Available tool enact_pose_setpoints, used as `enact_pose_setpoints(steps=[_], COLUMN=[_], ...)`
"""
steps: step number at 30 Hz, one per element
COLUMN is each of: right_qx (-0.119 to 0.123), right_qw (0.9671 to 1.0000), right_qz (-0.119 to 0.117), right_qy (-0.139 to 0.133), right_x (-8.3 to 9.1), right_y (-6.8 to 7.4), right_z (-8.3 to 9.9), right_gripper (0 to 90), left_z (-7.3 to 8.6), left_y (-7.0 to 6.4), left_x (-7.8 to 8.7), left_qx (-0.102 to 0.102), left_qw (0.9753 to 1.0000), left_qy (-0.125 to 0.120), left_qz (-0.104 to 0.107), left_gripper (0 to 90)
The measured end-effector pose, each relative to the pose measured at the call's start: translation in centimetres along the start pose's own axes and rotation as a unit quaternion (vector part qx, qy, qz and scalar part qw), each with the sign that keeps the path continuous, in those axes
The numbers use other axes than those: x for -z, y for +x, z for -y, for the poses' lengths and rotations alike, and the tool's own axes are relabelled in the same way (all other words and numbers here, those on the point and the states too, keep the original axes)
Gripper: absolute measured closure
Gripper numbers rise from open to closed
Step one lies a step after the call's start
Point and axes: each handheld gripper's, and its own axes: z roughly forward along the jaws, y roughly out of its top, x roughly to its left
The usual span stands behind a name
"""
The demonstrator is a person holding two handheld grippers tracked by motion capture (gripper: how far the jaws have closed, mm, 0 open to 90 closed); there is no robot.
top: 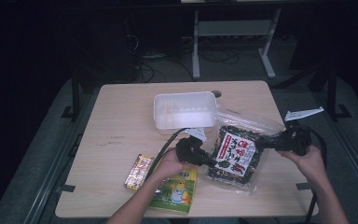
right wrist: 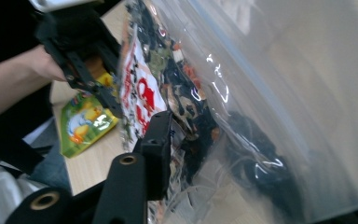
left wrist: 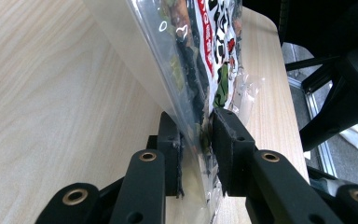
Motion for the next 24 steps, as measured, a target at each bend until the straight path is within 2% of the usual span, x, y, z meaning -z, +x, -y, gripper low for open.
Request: enact_pose_setpoints(steps=[2, 7, 10, 12, 19, 22, 24], right_qx=[0.005, 0.002, -0.004, -0.002, 0.008, 0.025, 0.028], right_qw=[0.9999, 0.9997, 0.9988, 0.9986, 0.9989, 0.9992, 0.9992], right_qz=[-0.009, -0.024, -0.047, -0.051, -0.043, -0.027, -0.023], right_qy=[-0.004, -0.003, -0.013, -0.015, -0.015, -0.013, -0.013], right_x=[0.2, 0.5, 0.8, 1.1, 1.3, 1.5, 1.5], right_y=[0.2, 0.5, 0.8, 1.2, 2.4, 3.6, 3.8], right_z=[-0.1, -0.4, -0.6, -0.8, -1.5, -2.3, -2.4], right_gripper=[70.1, 73.4, 76.7, 77.4, 78.1, 78.3, 78.3], left_z=[0.1, 0.2, 0.2, 0.3, 0.5, 0.9, 1.1], left_y=[0.0, 0.1, 0.1, 0.1, 0.0, -0.2, -0.3], left_x=[0.1, 0.3, 0.6, 0.7, 1.8, 2.5, 2.8], left_qx=[0.001, 0.007, 0.008, 0.008, 0.016, 0.015, 0.015], left_qw=[1.0000, 0.9997, 0.9996, 0.9994, 0.9981, 0.9973, 0.9971], left_qy=[-0.002, -0.010, -0.013, -0.013, -0.020, -0.017, -0.018], left_qz=[-0.004, -0.020, -0.025, -0.031, -0.056, -0.069, -0.072], left_gripper=[72.1, 67.7, 64.0, 61.0, 51.0, 47.6, 47.2])
